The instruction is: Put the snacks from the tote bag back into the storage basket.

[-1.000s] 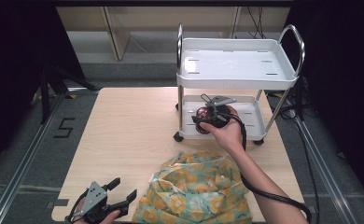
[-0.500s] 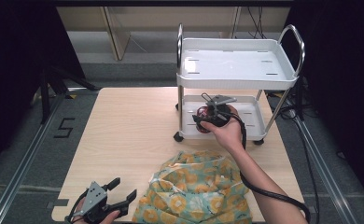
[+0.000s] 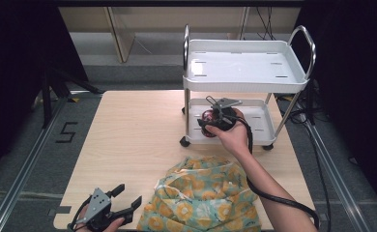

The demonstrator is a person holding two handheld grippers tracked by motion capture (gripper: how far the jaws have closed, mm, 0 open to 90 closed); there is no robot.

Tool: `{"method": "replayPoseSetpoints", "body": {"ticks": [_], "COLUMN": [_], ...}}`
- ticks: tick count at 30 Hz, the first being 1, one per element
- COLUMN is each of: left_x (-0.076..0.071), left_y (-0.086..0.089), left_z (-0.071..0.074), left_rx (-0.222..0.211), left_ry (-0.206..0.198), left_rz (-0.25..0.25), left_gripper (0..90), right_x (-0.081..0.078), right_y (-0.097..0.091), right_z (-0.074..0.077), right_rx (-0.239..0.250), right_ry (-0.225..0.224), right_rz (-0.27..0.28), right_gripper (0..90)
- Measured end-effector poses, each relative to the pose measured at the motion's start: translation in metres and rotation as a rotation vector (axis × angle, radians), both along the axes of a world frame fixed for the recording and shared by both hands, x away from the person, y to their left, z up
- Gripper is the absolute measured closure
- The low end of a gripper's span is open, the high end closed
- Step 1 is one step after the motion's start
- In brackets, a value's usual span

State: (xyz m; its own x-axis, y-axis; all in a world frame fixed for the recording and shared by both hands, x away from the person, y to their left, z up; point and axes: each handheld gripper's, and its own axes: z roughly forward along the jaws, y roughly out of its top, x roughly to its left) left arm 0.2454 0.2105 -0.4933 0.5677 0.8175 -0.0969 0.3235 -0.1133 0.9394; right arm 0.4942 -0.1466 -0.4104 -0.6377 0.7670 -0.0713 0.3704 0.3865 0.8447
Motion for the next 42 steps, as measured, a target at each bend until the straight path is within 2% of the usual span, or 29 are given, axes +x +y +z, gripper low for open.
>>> {"method": "replayPoseSetpoints", "body": {"ticks": [1,2,4,5,10,12,14,16,17,18,19,21,22,23,30,32,33,34,35,36,42], "left_x": [0.000,-0.002,-0.001,0.000,0.000,0.000,0.000,0.000,0.001,0.001,0.002,0.000,0.002,0.001,0.001,0.001,0.001,0.000,0.000,0.002,0.001], "left_y": [0.000,0.000,0.000,0.001,0.001,0.001,0.001,0.001,0.001,0.001,0.002,0.001,0.002,0.001,0.001,0.001,0.001,0.001,0.001,0.001,0.001], "left_z": [0.000,0.001,0.000,0.000,0.000,0.001,0.001,0.000,0.000,0.000,0.000,0.001,0.000,0.000,0.000,0.000,0.000,0.001,0.001,0.000,0.000], "left_rx": [0.000,0.003,0.002,0.003,0.004,0.013,0.013,0.014,0.004,0.003,0.016,0.014,0.014,0.002,0.004,0.005,0.005,0.006,0.007,0.006,0.006], "left_ry": [-0.003,0.014,0.014,-0.001,0.006,0.006,0.007,0.007,-0.004,0.001,-0.013,0.006,-0.014,0.002,0.001,0.000,-0.002,0.013,0.012,-0.007,-0.001], "left_rz": [0.001,0.016,0.014,-0.002,0.004,0.004,0.003,0.002,-0.008,-0.003,-0.016,0.001,-0.017,-0.003,-0.005,-0.006,-0.008,0.008,0.006,-0.012,-0.006], "left_gripper": [24.2,24.2,24.2,24.2,24.2,24.2,24.2,24.2,24.2,24.2,24.1,24.2,24.1,24.2,24.2,24.2,24.2,24.2,24.2,24.2,24.2], "right_x": [-0.001,0.001,0.001,0.001,0.004,0.003,0.005,0.005,0.005,0.006,0.006,0.007,0.006,0.007,0.008,0.009,0.008,0.010,0.009,0.009,0.010], "right_y": [0.001,0.000,0.001,0.002,0.003,0.004,0.004,0.005,0.004,0.004,0.005,0.005,0.005,0.005,0.008,0.008,0.009,0.009,0.009,0.011,0.011], "right_z": [0.000,0.000,0.000,-0.001,-0.001,-0.001,-0.002,-0.002,-0.002,-0.002,-0.003,-0.004,-0.004,-0.005,-0.007,-0.007,-0.008,-0.008,-0.008,-0.009,-0.014], "right_rx": [0.003,-0.005,-0.010,-0.008,-0.010,0.000,-0.011,0.005,-0.005,-0.010,-0.001,-0.007,0.000,-0.008,-0.005,-0.012,-0.004,-0.016,-0.016,-0.004,-0.008], "right_ry": [0.012,0.002,0.004,0.005,0.006,0.018,0.009,0.024,0.014,0.016,0.026,0.017,0.026,0.021,0.028,0.019,0.026,0.020,0.025,0.034,0.040], "right_rz": [-0.003,0.009,0.015,0.011,0.014,-0.002,0.008,-0.007,0.002,0.001,-0.007,0.002,-0.007,0.004,-0.004,0.009,-0.005,0.016,0.005,0.000,-0.003], "right_gripper": [25.0,25.0,24.9,24.9,24.9,24.9,24.9,24.9,24.9,24.9,25.0,24.9,24.9,25.0,24.9,24.9,24.9,24.9,24.9,24.9,24.9]}}
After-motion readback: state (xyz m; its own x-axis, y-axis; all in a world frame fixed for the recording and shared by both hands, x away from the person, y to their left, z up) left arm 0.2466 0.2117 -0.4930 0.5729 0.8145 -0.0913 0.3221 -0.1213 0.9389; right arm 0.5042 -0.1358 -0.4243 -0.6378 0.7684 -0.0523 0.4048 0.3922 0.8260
